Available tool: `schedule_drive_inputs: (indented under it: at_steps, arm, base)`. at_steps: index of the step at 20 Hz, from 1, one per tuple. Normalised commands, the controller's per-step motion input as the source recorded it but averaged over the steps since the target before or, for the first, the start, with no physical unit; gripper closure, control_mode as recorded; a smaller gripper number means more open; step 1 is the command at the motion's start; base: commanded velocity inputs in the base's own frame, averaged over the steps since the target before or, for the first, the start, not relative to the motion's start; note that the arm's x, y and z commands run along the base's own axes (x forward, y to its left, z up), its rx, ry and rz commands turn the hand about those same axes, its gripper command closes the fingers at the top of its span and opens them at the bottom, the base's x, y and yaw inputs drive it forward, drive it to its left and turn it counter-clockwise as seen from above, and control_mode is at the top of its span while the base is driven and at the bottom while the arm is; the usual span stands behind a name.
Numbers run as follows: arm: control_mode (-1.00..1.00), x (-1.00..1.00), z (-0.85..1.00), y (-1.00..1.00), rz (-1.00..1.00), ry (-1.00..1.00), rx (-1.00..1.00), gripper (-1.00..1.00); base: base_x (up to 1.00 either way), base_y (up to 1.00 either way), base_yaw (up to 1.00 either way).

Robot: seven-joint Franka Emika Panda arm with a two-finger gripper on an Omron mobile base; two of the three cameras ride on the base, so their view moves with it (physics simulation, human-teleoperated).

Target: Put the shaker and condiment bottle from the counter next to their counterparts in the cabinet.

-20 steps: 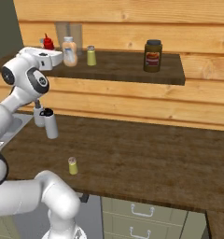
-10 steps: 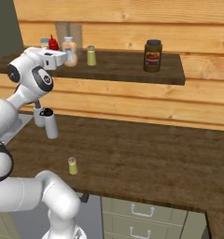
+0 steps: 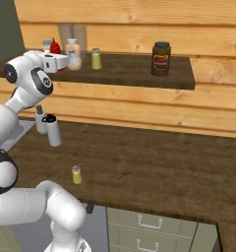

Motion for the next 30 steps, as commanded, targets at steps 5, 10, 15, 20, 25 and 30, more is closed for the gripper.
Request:
schedule_drive_inputs:
  at_steps: [5,10,15,20,25,30]
  arm:
    - [-1.00,0.28,-0.22,-0.04,0.00,0.09,0.03,1.00]
    - [-1.00,0.45,-0.21,0.00,0.00,0.10,0.00,-1.00]
    - [-1.00,0.09,-0.11,0.00,0.00,0.02,0.00,-1.00]
    - [-1.00,-0.03,-0.02,0.04,-0.02,0.00,0.00,-1.00]
    - [-1.00,-0.34,0.00,0.09,0.00,0.00,0.00,-1.00]
    - [-1.00,-0.44,0.00,0.19,-0.01,0.00,0.00,-1.00]
  base:
    - [0.00,0.00,0.00]
    - [0.00,0.00,0.00]
    - [0.00,0.00,0.00]
    - [0.00,0.00,0.00]
    - [0.00,0.00,0.00]
    - [0.00,0.00,0.00]
